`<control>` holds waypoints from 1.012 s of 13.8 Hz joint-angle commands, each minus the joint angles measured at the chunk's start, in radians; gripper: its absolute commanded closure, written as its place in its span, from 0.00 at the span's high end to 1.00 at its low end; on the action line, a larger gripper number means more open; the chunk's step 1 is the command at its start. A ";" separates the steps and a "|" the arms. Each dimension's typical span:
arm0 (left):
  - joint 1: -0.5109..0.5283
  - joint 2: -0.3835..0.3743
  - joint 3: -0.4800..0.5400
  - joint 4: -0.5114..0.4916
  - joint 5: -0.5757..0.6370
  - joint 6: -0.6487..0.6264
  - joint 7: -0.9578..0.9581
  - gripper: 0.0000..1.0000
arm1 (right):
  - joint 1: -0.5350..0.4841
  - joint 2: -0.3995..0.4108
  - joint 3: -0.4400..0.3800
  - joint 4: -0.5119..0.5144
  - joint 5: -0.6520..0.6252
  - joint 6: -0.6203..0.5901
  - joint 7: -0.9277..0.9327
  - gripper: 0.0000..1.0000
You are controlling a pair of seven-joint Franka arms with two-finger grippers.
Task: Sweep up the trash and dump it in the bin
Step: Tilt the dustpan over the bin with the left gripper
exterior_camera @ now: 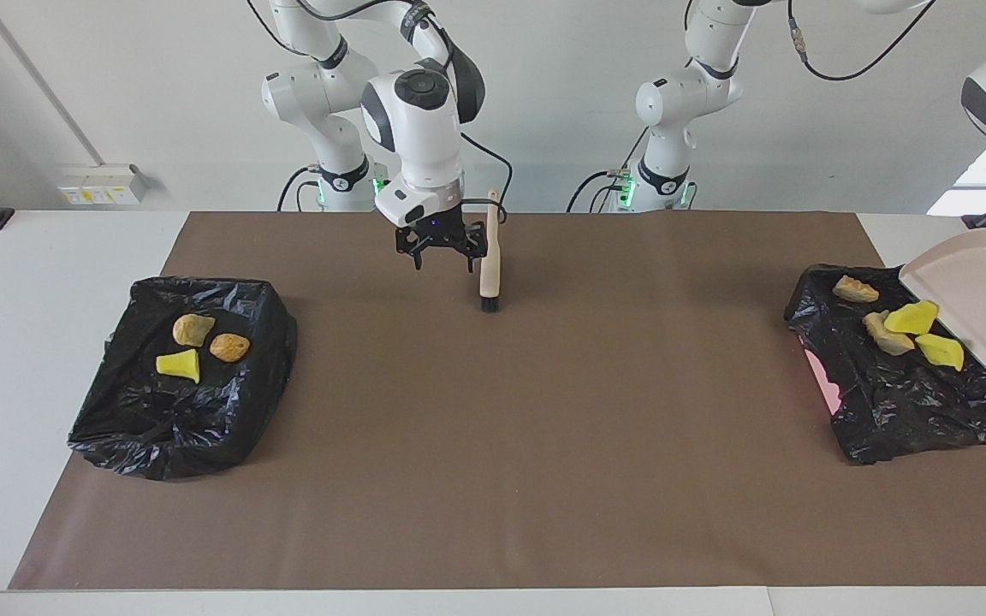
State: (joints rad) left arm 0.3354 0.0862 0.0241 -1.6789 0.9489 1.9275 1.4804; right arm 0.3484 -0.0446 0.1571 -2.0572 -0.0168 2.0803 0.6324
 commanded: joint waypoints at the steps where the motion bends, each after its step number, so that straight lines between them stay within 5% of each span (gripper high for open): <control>1: -0.007 -0.026 0.007 0.007 0.004 0.002 -0.020 0.00 | -0.064 -0.006 0.006 0.098 -0.025 -0.083 -0.051 1.00; 6: 0.020 -0.083 0.023 0.002 -0.375 -0.010 -0.020 0.00 | -0.172 -0.009 0.006 0.270 -0.002 -0.299 -0.172 1.00; 14: 0.002 -0.100 0.020 -0.002 -0.578 -0.016 -0.093 0.00 | -0.195 -0.038 -0.013 0.379 0.000 -0.402 -0.171 1.00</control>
State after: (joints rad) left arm 0.3476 0.0103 0.0470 -1.6670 0.4116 1.9256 1.4371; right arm 0.1728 -0.0827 0.1457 -1.7127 -0.0252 1.7093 0.4784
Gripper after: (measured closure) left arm 0.674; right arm 0.000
